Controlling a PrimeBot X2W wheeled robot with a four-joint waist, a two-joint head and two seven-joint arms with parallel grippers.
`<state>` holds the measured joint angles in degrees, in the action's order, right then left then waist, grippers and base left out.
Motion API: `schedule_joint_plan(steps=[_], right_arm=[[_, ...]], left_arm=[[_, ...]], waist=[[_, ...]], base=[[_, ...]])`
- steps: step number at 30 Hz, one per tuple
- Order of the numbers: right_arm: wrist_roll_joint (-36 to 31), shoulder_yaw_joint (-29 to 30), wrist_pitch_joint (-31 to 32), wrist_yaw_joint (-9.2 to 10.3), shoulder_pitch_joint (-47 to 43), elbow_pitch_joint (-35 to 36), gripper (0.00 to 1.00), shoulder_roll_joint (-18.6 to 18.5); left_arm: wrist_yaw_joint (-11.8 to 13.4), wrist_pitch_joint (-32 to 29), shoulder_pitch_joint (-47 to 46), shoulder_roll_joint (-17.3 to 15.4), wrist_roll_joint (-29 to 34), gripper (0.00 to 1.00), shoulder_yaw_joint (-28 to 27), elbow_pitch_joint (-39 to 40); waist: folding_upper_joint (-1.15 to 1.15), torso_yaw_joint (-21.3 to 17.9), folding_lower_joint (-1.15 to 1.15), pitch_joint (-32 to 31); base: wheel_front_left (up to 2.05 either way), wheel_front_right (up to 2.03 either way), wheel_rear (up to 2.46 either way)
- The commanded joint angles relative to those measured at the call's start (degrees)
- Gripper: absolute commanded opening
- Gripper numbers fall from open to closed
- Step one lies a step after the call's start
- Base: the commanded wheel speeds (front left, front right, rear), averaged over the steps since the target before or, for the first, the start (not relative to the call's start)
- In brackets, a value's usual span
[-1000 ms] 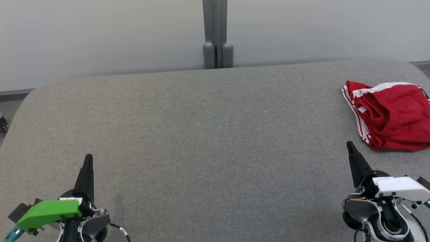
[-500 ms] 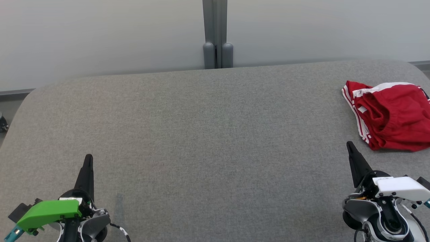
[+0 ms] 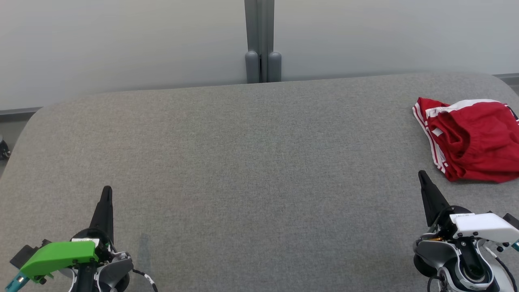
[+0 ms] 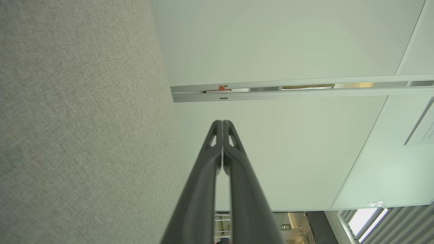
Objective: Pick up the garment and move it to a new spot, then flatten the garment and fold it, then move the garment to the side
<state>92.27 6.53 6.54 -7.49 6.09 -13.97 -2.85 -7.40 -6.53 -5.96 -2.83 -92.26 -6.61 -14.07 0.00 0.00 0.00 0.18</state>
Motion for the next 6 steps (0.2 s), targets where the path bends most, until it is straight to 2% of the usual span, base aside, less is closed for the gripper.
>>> schedule_joint_plan(steps=[1, 6], right_arm=[[0.24, 0.12, 0.18, 0.0, 0.35, -0.11, 0.0, -0.12], [0.23, 0.13, 0.19, 0.0, 0.35, -0.11, 0.0, -0.13]], left_arm=[[-0.31, -0.21, -0.58, -0.07, -0.29, 0.0, -0.13, 0.12], [-0.31, -0.21, -0.58, -0.07, -0.29, 0.0, -0.13, 0.12]], waist=[[0.0, 0.0, 0.0, 0.0], [0.0, 0.0, 0.0, 0.0]], base=[[0.0, 0.0, 0.0], [0.0, 0.0, 0.0]])
